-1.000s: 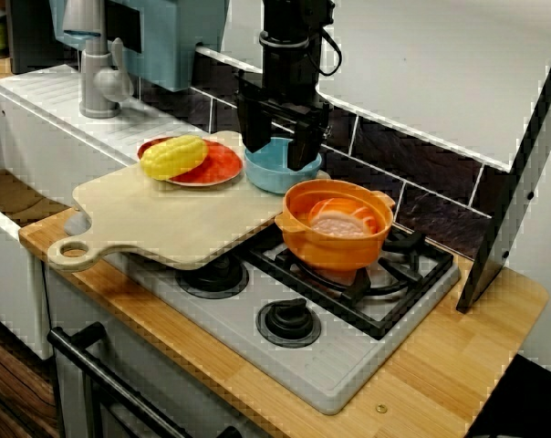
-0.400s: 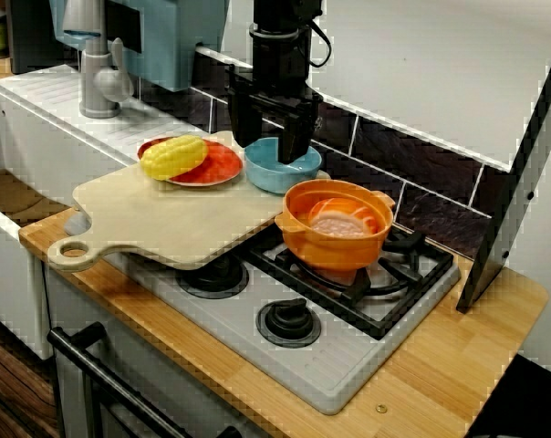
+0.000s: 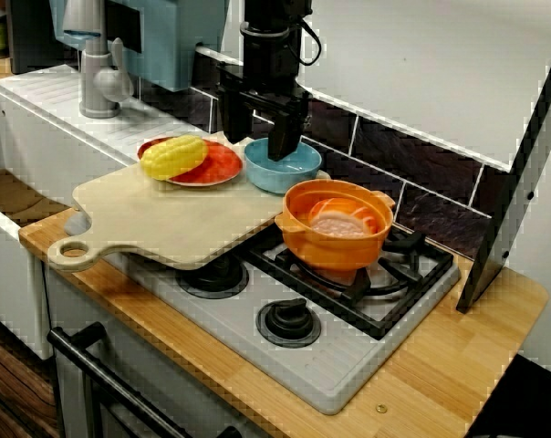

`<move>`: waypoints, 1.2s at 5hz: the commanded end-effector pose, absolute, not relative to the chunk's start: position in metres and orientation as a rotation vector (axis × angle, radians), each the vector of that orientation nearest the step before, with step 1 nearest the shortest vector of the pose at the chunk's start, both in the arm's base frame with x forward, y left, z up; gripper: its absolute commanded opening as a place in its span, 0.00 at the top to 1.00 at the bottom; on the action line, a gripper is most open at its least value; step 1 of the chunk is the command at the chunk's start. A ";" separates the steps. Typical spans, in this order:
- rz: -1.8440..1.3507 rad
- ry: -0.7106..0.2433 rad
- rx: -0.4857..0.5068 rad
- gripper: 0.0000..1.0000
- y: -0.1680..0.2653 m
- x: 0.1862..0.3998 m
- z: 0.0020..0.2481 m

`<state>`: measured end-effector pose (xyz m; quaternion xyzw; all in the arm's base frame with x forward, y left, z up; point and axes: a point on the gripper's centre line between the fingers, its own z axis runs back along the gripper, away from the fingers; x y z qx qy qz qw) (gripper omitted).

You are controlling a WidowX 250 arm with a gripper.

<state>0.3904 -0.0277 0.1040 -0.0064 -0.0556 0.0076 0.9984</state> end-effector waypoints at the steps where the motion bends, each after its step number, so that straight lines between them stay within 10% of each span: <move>1: 0.046 -0.197 0.010 0.00 -0.009 0.398 0.133; 6: 0.109 -0.233 0.066 0.00 -0.004 0.415 0.103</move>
